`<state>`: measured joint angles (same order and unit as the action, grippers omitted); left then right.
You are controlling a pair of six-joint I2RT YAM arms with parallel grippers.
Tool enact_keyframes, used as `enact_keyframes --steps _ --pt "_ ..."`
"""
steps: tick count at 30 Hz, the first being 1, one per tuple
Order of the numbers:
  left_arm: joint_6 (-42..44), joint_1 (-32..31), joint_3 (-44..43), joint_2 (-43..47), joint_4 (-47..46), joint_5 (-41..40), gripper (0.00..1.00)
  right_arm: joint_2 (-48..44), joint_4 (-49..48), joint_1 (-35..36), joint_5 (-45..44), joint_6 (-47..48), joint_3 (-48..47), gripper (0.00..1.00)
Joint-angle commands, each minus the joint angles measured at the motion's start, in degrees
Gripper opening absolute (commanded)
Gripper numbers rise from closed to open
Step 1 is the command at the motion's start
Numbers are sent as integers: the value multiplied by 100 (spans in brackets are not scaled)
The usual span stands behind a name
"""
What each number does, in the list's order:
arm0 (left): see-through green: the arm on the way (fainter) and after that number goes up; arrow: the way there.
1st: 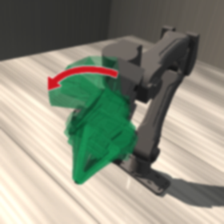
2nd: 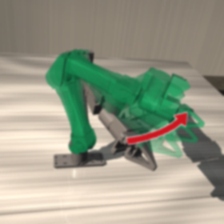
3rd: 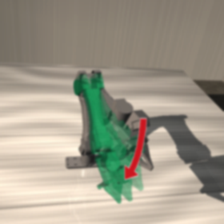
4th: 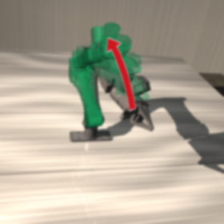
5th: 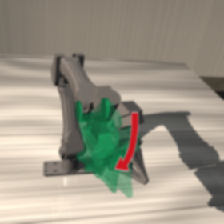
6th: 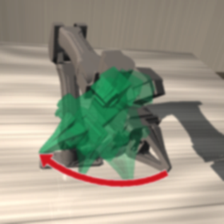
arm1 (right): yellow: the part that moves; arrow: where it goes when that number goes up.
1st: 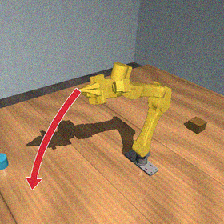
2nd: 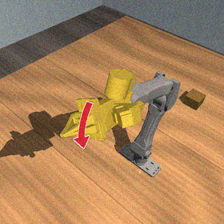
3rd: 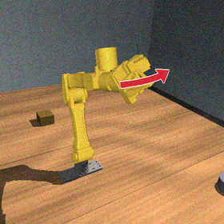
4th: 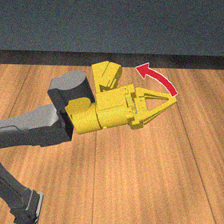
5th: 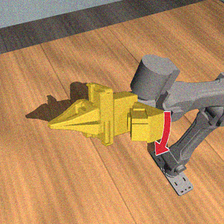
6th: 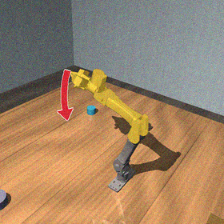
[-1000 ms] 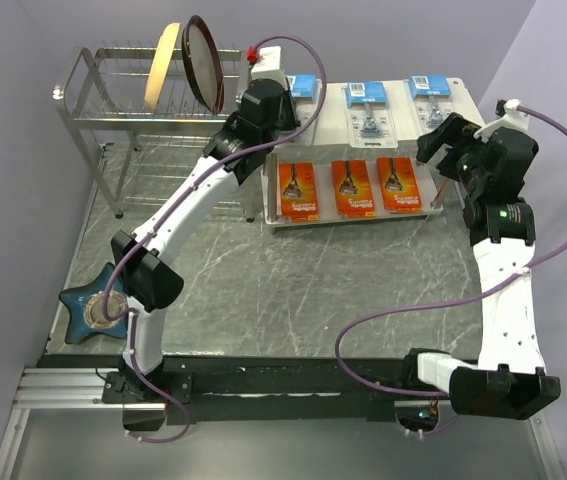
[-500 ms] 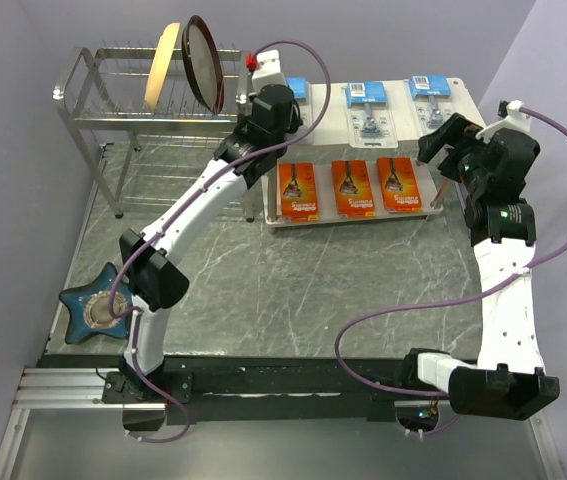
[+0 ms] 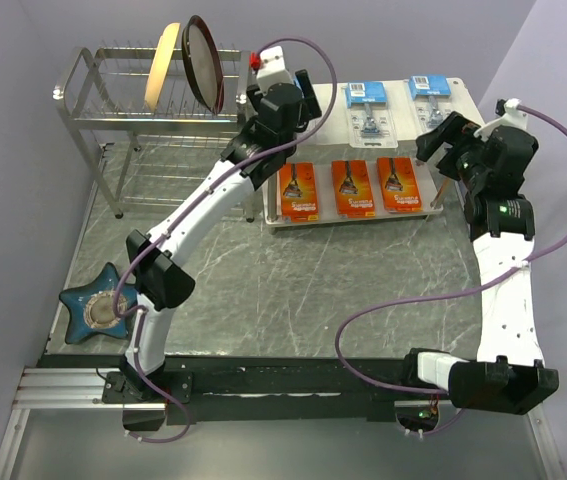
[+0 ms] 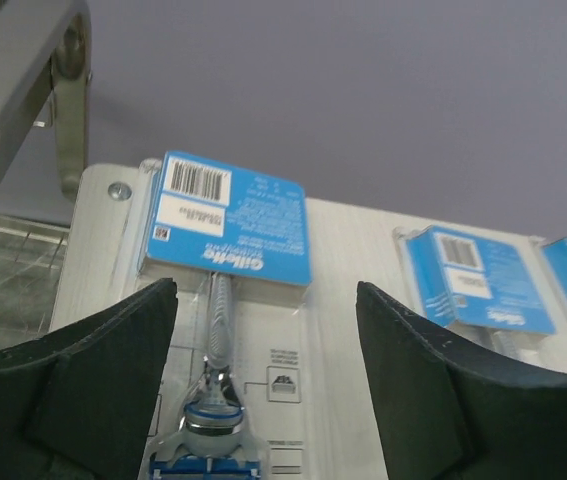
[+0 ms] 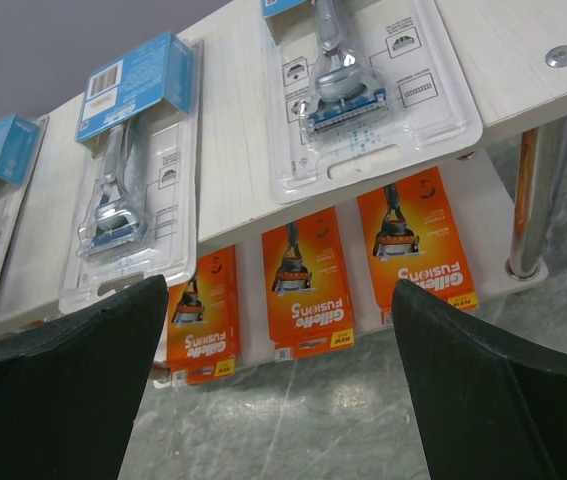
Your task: Place and organize the shaving razors onto the shelf
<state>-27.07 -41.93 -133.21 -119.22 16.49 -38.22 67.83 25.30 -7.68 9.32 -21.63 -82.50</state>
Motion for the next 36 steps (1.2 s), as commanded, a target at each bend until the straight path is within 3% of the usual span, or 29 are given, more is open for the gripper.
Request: enact_keyframes --steps 1,5,10,12,13,14,15,16,17,18,21,27,36 --pt "176 -87 -417 513 -454 121 79 46 -262 -49 297 -8 -460 100" --pt "-148 -61 4 1328 -191 305 81 124 -341 -49 614 79 -592 99" --pt "-142 141 1699 2305 -15 1138 84 265 -535 -49 878 299 -951 90" --pt "-114 334 2435 2657 108 1281 81 388 -605 -49 1228 431 -1144 85" --pt "-132 404 2683 2771 100 1551 74 449 -614 -40 1404 440 -1207 76" --pt "-62 553 2947 3007 13 1719 59 572 -649 -40 1597 405 -1225 69" --pt "-35 607 3428 3114 -66 1817 49 625 -658 -23 1973 318 -1225 49" --pt "8 651 3650 3228 -154 1922 25 669 -684 -5 2081 256 -1199 42" --pt "287 695 3853 3430 -399 2228 11 696 -719 30 2152 212 -1146 35" --pt "429 695 4212 3527 -479 2318 1 705 -728 91 2205 281 -1041 19" --pt "729 695 4749 3870 -621 2617 1 705 -597 512 2284 666 -891 0" --pt "1037 695 5532 4433 -594 3303 1 828 -403 1216 2065 828 -610 0" --pt "1090 721 5630 4566 -568 3022 1 960 115 1287 1600 932 -592 0"
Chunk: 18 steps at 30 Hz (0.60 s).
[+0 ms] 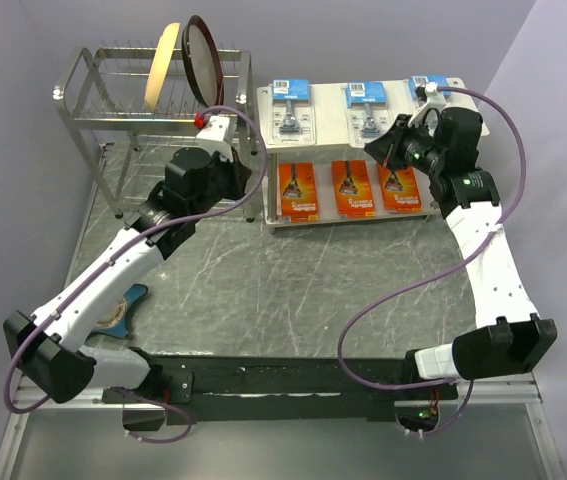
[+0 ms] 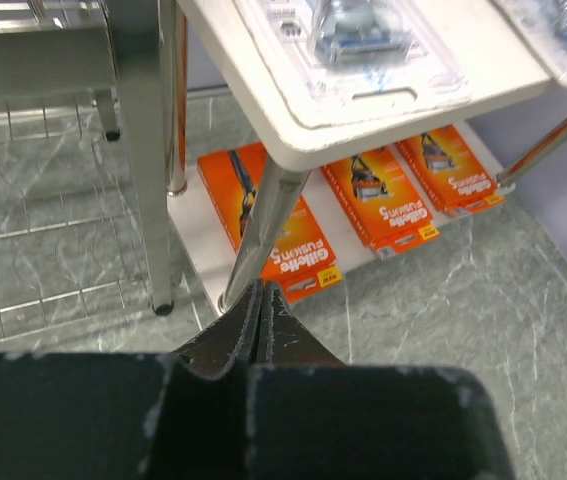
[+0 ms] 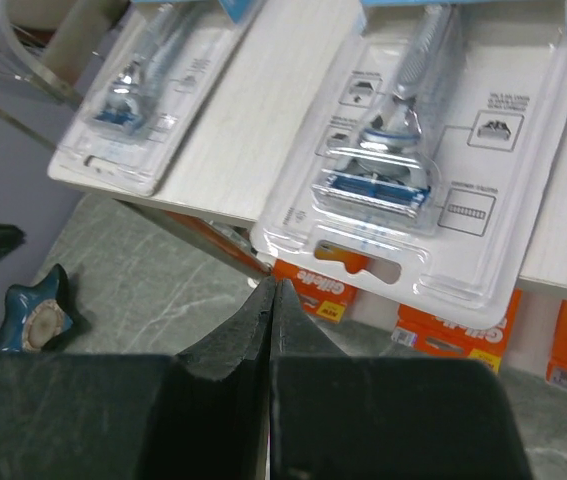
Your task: Place and organize the shaving razors onto the shelf
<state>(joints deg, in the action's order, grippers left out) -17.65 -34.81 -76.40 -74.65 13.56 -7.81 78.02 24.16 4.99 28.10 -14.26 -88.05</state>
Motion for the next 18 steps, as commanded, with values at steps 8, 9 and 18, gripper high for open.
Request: enact_keyframes --steps 8,9,18 --pt "33 79 -147 -31 -346 8 1 -42 159 10 -454 108 174 0" --pt "34 79 -164 -41 -345 8 1 -15 168 10 -498 151 105 0" --pt "-28 88 -103 -67 -372 -10 1 433 168 -192 -612 143 -467 0"
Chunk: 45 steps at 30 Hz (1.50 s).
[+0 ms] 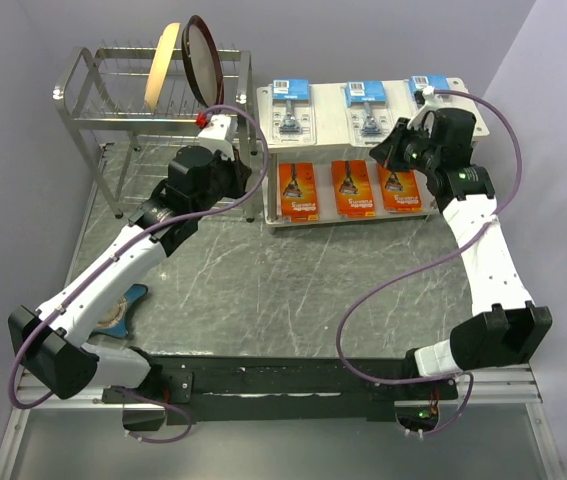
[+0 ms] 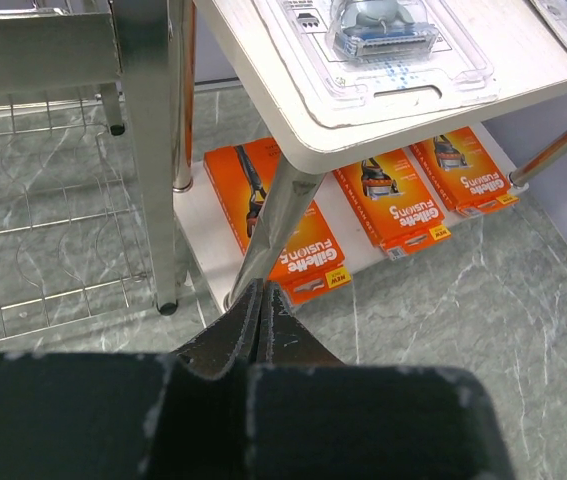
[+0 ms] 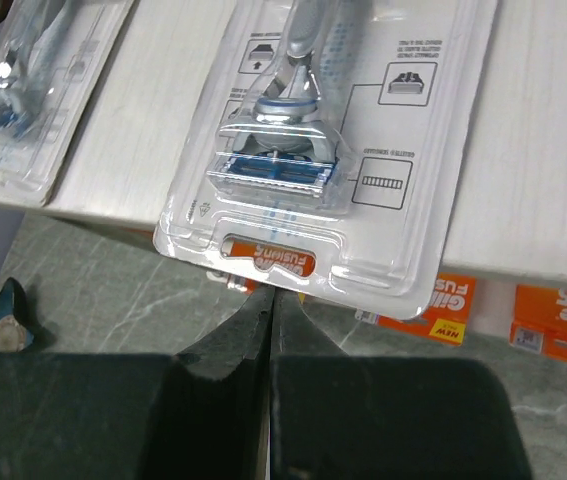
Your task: Place and organize the shaving razors onto the shelf
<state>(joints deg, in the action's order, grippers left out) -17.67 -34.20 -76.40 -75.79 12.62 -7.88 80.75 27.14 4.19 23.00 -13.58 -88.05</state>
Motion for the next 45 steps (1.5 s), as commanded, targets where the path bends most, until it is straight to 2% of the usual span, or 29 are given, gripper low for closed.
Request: enact_keyframes --steps 1,6,11,12,13,14,15,16,17,18,21,23,25,26,30,34,39,45 --pt "-43 27 -86 47 -278 -3 1 204 -138 -128 -103 75 -511 0" --pt "-78 27 -94 38 -295 32 1 397 -147 -181 -86 66 -704 0" --pt "-87 36 -59 55 -287 102 3 153 -86 -164 64 -56 -547 0" --pt "-70 36 -42 47 -287 128 7 47 -68 -129 64 -48 -294 0" --pt "-35 36 28 73 -278 146 29 -198 -42 -68 107 -13 -126 5" --pt "-17 36 81 90 -269 225 44 -331 11 -41 143 100 241 29" --pt "9 36 151 117 -269 278 58 -462 37 3 160 180 445 43" --pt "122 44 300 160 -269 391 83 -725 55 56 213 268 655 56" --pt "202 53 371 204 -286 645 94 -867 72 82 248 416 1058 83" --pt "281 62 459 240 -278 804 99 -981 81 100 283 479 1245 100" --pt "1113 211 950 398 -409 1952 99 -1351 248 153 641 462 1668 100" --pt "1204 308 1276 495 -384 1957 99 -1448 789 214 1317 889 1555 100" --pt "1292 457 1408 495 -270 2009 99 -1623 1082 293 1269 1146 1502 100" --pt "1371 501 1435 495 -252 2079 99 -1676 1362 346 563 1095 1414 100" --pt "2186 703 1374 530 -120 2719 100 -1580 2268 522 -682 998 931 100" --pt "2347 897 1163 583 -199 2932 100 -1781 2411 522 -938 1199 535 100" --pt "2426 1020 873 530 -58 2801 99 -2080 2165 531 -500 1165 175 100" --pt "2592 1020 679 609 -58 2300 100 -2002 2612 539 11 1042 -98 100"
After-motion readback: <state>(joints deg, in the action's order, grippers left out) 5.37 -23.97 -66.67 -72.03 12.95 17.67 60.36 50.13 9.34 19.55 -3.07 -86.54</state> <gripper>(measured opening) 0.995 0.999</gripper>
